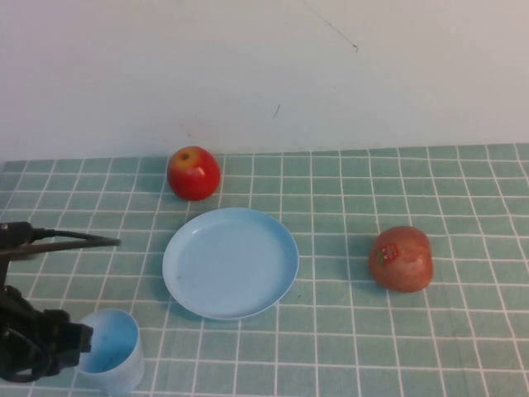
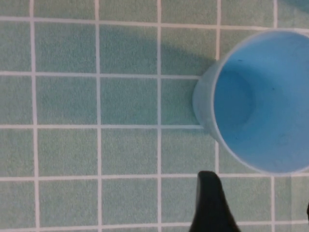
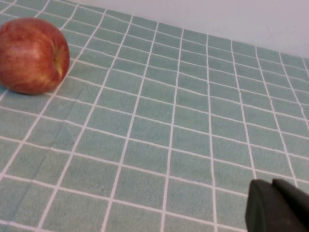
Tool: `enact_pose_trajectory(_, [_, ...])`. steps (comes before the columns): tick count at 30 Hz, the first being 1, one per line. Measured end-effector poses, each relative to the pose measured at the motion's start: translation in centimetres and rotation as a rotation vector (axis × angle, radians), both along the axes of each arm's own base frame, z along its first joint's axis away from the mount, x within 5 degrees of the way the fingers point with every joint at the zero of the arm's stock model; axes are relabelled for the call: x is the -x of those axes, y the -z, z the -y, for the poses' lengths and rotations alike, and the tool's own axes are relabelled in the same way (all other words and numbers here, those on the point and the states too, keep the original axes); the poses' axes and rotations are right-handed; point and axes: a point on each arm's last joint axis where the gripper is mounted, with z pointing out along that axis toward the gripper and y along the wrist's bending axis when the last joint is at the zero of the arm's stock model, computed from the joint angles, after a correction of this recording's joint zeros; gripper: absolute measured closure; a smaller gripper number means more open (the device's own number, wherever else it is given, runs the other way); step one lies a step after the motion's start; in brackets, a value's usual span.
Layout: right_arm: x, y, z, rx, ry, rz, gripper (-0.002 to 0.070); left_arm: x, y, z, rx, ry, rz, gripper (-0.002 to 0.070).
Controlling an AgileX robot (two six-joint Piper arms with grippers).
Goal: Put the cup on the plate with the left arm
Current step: Pick up the cup from the table
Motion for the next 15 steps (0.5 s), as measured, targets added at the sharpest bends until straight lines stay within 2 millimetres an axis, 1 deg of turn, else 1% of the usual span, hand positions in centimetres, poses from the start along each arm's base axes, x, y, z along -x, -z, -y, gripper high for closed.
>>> enact_pose_trajectory(7, [0.0,0.0,0.0,0.0,0.0,0.0,0.0678,-2.7,2.4,0.0,-0.051,0.011,-0.011,0.0288])
enact_pose_trajectory(15, [0.0,0.0,0.0,0.0,0.0,0.0,0.0678,-5.0,5.0,0.2,-0.062,0.011,-0.013,0.0293])
